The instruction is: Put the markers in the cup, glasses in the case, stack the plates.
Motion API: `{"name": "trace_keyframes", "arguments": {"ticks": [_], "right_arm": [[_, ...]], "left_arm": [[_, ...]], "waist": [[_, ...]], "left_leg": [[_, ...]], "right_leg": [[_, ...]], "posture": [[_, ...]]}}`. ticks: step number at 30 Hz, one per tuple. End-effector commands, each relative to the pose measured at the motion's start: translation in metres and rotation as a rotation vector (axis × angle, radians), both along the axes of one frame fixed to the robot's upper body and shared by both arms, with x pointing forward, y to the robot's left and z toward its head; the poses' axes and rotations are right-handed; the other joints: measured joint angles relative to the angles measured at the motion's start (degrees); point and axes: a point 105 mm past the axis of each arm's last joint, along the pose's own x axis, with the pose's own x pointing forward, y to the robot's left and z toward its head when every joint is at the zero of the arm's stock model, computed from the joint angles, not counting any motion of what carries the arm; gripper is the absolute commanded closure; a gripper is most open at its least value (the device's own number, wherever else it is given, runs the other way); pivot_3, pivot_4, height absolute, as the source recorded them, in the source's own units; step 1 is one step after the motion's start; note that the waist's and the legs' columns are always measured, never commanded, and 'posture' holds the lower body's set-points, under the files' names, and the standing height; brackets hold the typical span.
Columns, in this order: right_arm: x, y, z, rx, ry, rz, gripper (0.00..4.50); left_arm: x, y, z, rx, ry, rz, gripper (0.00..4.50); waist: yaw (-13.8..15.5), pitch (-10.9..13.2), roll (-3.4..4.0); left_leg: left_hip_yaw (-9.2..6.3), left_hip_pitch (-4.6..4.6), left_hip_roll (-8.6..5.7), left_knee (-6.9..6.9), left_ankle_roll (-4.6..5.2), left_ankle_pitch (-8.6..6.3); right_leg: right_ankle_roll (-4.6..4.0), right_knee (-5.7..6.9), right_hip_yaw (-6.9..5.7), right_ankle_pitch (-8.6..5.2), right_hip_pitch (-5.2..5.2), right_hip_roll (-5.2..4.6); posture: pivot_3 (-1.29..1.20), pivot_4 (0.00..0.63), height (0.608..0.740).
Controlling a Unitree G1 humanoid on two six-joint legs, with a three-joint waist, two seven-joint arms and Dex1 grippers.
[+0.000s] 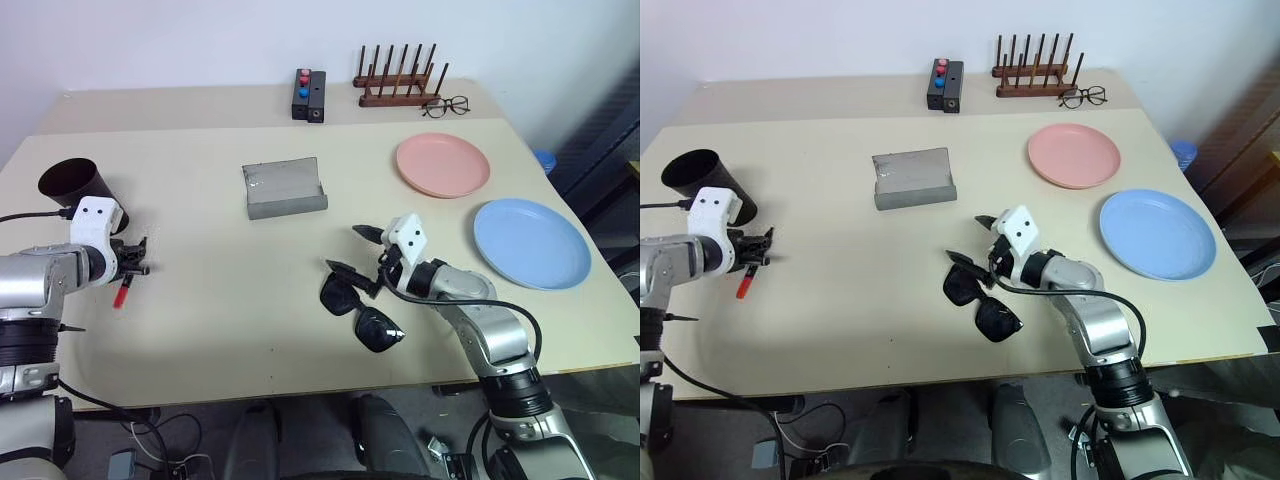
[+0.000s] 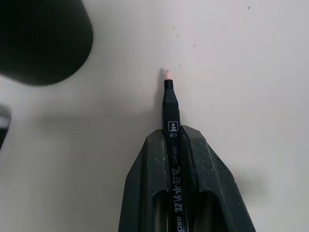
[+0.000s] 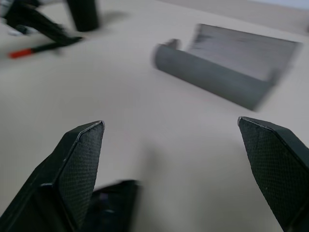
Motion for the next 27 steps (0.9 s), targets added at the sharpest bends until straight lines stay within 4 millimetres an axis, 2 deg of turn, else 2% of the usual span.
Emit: {"name": "trace_keyframes", "arguments": {"ticks": [1, 5, 10, 13, 15, 17, 20, 23, 27], "right_arm": [[-0.013, 0.012, 0.015, -0.01, -0.072, 0.113, 0.0], [-0.018, 0.016, 0.014, -0.046, -0.1, 0.173, 0.0], [-0.019, 0.024, 0.022, -0.004, -0.128, 0.202, 0.0], [-0.023, 0.032, 0.034, 0.079, -0.135, 0.238, 0.0], [-0.025, 0.035, 0.04, 0.127, -0.121, 0.257, 0.0], [-0.024, 0.038, 0.046, 0.163, -0.115, 0.251, 0.0], [-0.021, 0.044, 0.052, 0.203, -0.117, 0.241, 0.0], [-0.018, 0.049, 0.052, 0.221, -0.119, 0.223, 0.0], [-0.014, 0.054, 0.058, 0.263, -0.142, 0.188, 0.0]], "left_arm": [[-0.004, 0.008, 0.005, 0.027, -0.028, 0.032, 4.45], [0.002, -0.008, 0.026, -0.013, -0.175, -0.039, 4.45], [0.005, -0.032, 0.07, 0.034, -0.462, -0.151, 4.45], [0.004, -0.039, 0.109, 0.089, -0.704, -0.161, 4.45], [0.002, -0.041, 0.124, 0.099, -0.807, -0.152, 4.45], [0.005, -0.032, 0.143, 0.108, -0.893, -0.076, 4.45], [0.005, -0.005, 0.175, 0.189, -1.038, 0.109, 4.45], [0.006, 0.012, 0.196, 0.246, -1.136, 0.241, 4.45], [0.006, 0.023, 0.218, 0.244, -1.259, 0.364, 4.45]], "waist": [[0.0, 0.0, 0.0], [0.1, 0.0, 0.0], [0.3, 0.0, -0.07], [0.3, 0.0, -0.06], [0.3, 0.0, -0.07], [0.3, 0.0, -0.07], [0.3, 0.0, -0.07], [0.3, 0.0, -0.07], [0.3, 0.0, -0.07]], "left_leg": [[0.0, 0.0, 0.0, 0.0, 0.0, 0.0], [0.0, 0.0, 0.0, 0.0, 0.0, 0.0], [0.0, -0.03, 0.0, 0.04, -0.01, 0.01], [0.0, -0.03, 0.0, 0.05, -0.02, 0.01], [0.0, -0.03, 0.0, 0.04, -0.02, 0.01], [0.0, -0.03, 0.0, 0.05, -0.02, 0.01], [-0.01, -0.03, 0.0, 0.08, -0.01, 0.01], [-0.01, -0.02, -0.01, 0.07, -0.01, 0.01], [-0.01, -0.03, 0.0, 0.04, -0.01, 0.01]], "right_leg": [[0.0, 0.0, 0.0, 0.0, 0.0, 0.0], [-0.01, -0.01, 0.0, -0.01, 0.0, 0.0], [-0.05, -0.03, 0.0, -0.02, 0.02, -0.01], [-0.02, -0.03, 0.0, 0.0, 0.03, -0.01], [-0.01, -0.03, 0.0, 0.0, 0.03, -0.01], [0.0, -0.03, 0.0, 0.01, 0.04, -0.01], [0.01, -0.02, 0.0, 0.01, 0.05, -0.01], [0.02, -0.04, 0.0, 0.02, 0.05, 0.01], [0.05, -0.05, -0.01, 0.01, 0.04, 0.0]], "posture": [[0.0, 0.15, 0.74], [0.0, 0.15, 0.74], [0.0, 0.15, 0.74], [0.0, 0.15, 0.74], [0.0, 0.15, 0.74], [0.0, 0.15, 0.74], [0.0, 0.15, 0.74], [0.0, 0.15, 0.74], [0.0, 0.15, 0.74]]}}
